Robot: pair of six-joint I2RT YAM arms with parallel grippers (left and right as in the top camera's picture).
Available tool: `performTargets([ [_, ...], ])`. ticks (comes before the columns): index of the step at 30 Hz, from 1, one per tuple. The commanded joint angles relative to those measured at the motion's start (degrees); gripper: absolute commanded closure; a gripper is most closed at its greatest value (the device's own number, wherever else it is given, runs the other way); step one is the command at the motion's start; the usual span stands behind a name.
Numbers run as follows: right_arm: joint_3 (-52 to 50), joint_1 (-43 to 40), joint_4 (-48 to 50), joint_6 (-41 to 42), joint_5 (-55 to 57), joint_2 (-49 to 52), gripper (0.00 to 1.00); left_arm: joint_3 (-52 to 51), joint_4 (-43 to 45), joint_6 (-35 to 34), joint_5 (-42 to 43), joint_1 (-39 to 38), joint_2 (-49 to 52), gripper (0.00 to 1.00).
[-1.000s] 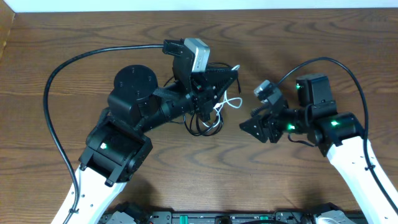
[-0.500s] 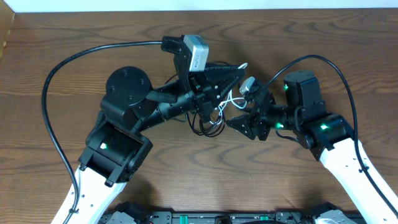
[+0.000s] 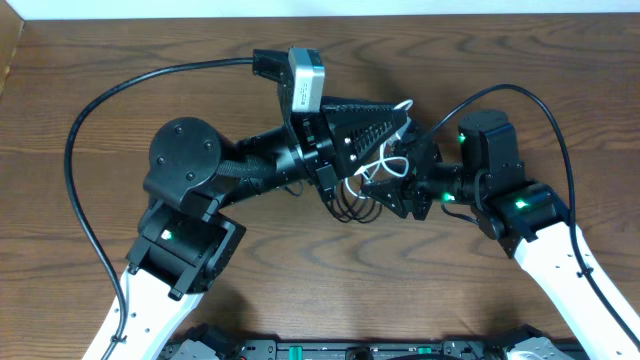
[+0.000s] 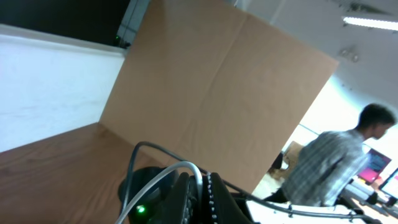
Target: Untangle cables
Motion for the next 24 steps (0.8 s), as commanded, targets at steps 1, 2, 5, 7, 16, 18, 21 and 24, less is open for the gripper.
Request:
performTargets([
  [1,0.5,0.5,0.1,1.1,-1.3,0.1,0.53,1.4,1.9,-2.6,1.8,0.1,-0.7,0.93],
  [2,0.5,0.5,0.2,1.1,-1.3,0.1,0.60,1.4,2.1,-2.6,1.8,0.1,-0.6,0.93],
  [5,0.5,0.5,0.1,1.1,-1.3,0.1,0.80,1.3,2.1,-2.6,1.8,0.1,-0.6,0.93],
  [7,0.5,0.5,0.1,1.1,-1.3,0.1,0.90,1.3,2.1,-2.6,1.8,0.1,-0.6,0.92],
  [16,0.5,0.4,-4.9,5.4,9.7,0.1,0.99,1.3,-9.6,8.5,-0.7,1.4,-0.4,0.90],
  [18,0.5,0.4,-7.6,12.1,20.5,0.1,0.99,1.3,-16.6,10.4,-4.3,2.2,-0.2,0.69],
  [21,0.5,0.4,-11.1,20.4,33.2,0.1,0.99,1.2,-27.3,13.8,-11.2,2.9,0.7,0.52],
  [24,0.5,0.4,-12.4,25.5,37.4,0.1,0.99,0.9,-35.7,14.4,-20.3,2.9,2.1,0.45],
])
